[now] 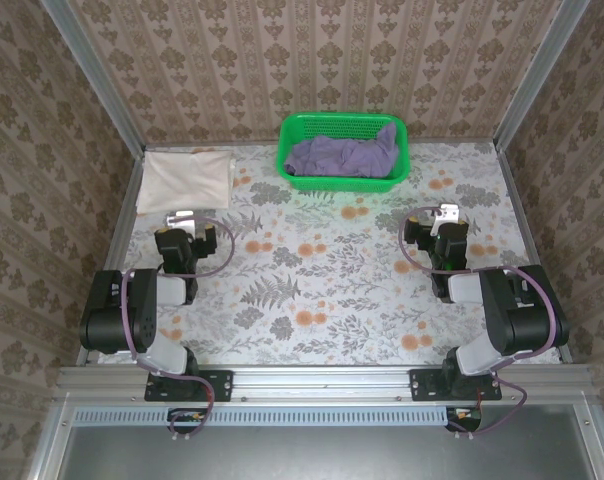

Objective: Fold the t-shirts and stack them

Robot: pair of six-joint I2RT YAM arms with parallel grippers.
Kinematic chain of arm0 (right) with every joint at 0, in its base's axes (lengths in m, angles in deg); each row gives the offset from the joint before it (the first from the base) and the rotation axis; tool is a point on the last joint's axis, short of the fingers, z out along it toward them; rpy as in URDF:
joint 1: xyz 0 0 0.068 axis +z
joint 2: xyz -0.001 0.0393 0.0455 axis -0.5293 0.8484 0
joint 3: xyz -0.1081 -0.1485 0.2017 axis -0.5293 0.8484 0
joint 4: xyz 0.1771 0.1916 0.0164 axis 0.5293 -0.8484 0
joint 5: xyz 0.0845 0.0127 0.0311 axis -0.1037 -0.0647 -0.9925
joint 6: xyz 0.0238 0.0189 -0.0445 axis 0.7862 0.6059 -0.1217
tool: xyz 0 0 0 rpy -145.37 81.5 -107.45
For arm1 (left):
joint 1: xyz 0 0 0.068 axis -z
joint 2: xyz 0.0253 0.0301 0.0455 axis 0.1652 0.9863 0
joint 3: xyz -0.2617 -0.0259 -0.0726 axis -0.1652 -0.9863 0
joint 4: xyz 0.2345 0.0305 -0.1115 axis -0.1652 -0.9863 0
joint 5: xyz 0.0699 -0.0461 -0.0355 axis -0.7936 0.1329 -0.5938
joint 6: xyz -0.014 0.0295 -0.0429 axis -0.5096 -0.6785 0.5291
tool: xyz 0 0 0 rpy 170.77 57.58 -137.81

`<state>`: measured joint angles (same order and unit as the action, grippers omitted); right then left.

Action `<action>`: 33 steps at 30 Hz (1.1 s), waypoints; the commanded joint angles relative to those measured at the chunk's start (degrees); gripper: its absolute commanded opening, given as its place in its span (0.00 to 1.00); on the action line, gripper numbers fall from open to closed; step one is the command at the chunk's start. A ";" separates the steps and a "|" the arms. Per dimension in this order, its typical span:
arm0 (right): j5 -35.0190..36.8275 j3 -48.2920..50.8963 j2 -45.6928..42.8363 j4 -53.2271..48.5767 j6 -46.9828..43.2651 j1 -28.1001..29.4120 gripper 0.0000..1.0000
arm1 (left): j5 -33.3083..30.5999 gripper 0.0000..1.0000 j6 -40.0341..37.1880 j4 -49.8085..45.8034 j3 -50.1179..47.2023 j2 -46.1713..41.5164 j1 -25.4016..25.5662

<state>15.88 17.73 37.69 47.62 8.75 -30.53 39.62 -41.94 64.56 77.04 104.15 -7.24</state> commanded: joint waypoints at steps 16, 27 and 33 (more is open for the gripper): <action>11.86 -14.18 -31.77 -47.40 26.52 -4.49 0.99 | 1.11 1.00 19.64 -41.53 22.74 -18.94 -1.43; -6.67 -37.83 -14.58 -57.81 31.70 -3.32 0.87 | 3.55 1.00 45.72 -48.27 25.35 -18.00 -2.58; -7.55 -56.47 5.82 -70.17 30.39 4.74 0.81 | 0.01 1.00 42.36 -56.19 28.53 -13.86 11.33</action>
<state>11.03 -33.26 37.75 -12.71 38.65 -28.45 40.17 -0.29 14.55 102.74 89.52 -0.82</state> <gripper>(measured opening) 0.812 0.999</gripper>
